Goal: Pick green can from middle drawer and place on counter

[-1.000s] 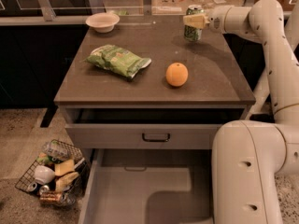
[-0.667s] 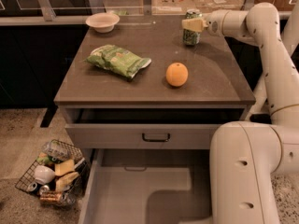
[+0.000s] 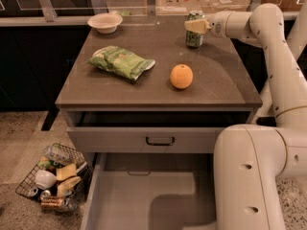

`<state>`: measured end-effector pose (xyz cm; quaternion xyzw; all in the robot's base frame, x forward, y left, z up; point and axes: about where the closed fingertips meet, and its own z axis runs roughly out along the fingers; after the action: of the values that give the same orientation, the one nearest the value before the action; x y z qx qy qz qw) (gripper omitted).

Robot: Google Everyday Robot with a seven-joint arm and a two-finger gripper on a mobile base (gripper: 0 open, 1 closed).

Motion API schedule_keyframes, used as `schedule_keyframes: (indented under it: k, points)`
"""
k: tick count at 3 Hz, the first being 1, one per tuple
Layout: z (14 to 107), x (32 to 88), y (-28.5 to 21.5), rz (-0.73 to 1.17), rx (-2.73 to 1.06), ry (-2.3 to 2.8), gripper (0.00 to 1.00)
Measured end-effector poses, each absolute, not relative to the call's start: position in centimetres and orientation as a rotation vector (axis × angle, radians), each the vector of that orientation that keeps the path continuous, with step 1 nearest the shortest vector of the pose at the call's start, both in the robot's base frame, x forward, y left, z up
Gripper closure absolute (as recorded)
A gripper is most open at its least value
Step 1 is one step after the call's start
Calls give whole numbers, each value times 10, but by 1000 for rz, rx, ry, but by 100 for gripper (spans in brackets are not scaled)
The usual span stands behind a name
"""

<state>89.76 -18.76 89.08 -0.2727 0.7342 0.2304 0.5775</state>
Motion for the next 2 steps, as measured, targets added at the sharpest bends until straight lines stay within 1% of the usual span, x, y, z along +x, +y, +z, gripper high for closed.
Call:
schedule_keyframes:
  k: [2]
  points:
    - [887, 900, -180, 548, -644, 1721, 8]
